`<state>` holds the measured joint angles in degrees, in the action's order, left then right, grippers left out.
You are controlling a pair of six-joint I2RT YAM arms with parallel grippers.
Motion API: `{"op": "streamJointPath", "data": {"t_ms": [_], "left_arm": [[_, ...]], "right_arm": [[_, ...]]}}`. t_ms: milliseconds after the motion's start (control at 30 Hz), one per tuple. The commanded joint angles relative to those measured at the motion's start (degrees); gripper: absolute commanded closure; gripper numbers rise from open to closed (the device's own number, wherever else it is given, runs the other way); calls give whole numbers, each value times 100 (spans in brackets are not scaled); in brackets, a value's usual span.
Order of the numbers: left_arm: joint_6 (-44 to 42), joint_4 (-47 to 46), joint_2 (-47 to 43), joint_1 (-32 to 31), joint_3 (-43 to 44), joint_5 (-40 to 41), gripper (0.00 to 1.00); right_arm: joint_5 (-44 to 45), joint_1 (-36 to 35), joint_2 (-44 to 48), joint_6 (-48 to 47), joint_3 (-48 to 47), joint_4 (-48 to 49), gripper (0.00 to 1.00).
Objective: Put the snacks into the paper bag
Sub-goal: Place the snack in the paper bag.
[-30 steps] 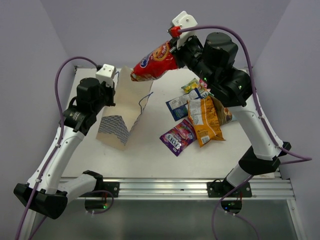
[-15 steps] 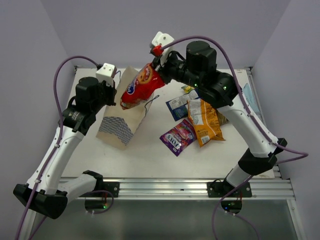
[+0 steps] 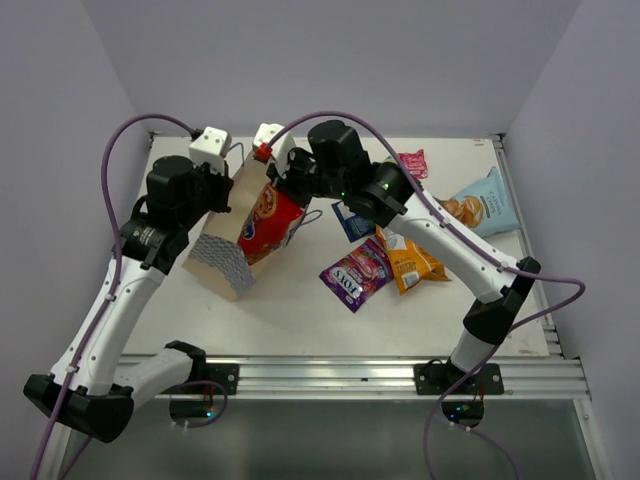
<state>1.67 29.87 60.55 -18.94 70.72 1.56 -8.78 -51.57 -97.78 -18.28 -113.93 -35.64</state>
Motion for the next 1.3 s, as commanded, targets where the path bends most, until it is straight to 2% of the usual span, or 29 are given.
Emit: {"op": "streamJointPath", "data": {"t_ms": [0, 200, 433, 967, 1267], "left_arm": [[-79, -165, -193, -48, 100, -16, 100], [-9, -174, -316, -40, 74, 415, 100], [70, -438, -360, -40, -110, 29, 100], [316, -719, -580, -40, -585, -42, 100], [483, -632, -589, -40, -506, -104, 100]], "right_arm": [[226, -37, 127, 26, -77, 971, 100], [491, -46, 312, 149, 151, 988, 100], [166, -134, 268, 343, 520, 1199, 100], [-115, -494, 13, 1107, 1874, 2561, 100], [350, -652, -233, 1371, 2393, 2957, 100]]}}
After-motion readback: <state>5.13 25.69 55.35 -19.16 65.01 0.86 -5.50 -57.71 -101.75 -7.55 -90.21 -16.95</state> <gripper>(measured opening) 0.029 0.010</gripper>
